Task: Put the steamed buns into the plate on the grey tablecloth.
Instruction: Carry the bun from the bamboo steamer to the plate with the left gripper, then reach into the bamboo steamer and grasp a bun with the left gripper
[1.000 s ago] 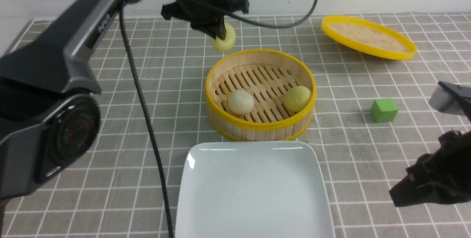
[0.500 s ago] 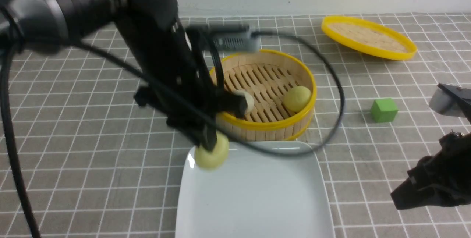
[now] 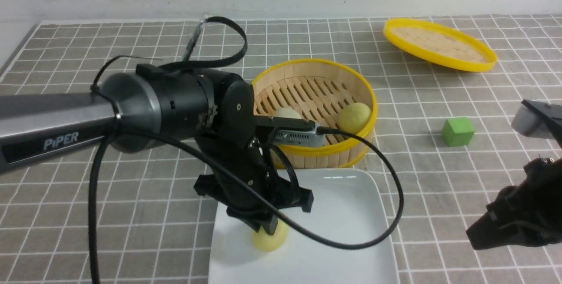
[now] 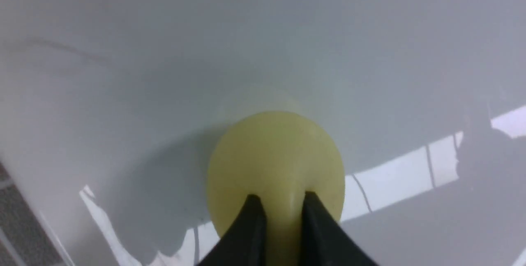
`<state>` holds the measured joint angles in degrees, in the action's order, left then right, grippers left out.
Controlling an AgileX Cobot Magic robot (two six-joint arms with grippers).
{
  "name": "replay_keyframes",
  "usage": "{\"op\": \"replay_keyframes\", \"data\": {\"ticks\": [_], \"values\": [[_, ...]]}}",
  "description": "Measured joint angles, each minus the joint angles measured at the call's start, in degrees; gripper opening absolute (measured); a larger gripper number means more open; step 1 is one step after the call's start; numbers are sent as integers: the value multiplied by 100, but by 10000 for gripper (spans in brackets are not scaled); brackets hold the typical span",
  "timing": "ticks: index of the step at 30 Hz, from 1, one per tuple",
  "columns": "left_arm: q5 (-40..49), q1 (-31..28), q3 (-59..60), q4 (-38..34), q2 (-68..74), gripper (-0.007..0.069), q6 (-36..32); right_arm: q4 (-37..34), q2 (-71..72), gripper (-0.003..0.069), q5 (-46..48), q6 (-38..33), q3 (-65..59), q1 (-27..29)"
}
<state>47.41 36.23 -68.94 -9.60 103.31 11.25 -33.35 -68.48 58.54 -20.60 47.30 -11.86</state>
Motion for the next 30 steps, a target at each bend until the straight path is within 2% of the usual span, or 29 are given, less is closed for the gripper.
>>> {"op": "replay_keyframes", "data": {"ticks": [5, 6, 8, 11, 15, 20, 25, 30], "values": [[177, 0, -596, 575, 12, 332, 519, 6, 0, 79, 0, -21, 0, 0], [209, 0, -668, 641, 12, 349, 548, 6, 0, 80, 0, -21, 0, 0], [427, 0, -1128, 1067, 12, 439, 773, 6, 0, 81, 32, -21, 0, 0], [640, 0, -1659, 1525, 12, 514, 1001, 6, 0, 84, 38, -21, 0, 0], [877, 0, -2165, 1742, 12, 535, 1141, 6, 0, 88, 42, -21, 0, 0], [799, 0, -2497, 1878, 128, 519, 1218, 6, 0, 92, 42, -25, 0, 0], [848, 0, -3531, 1853, 915, 496, 1362, -23, 0, 92, 42, -25, 0, 0], [1261, 0, -4768, 1866, 1975, 492, 1344, -39, 0, 96, 42, -25, 0, 0]]}}
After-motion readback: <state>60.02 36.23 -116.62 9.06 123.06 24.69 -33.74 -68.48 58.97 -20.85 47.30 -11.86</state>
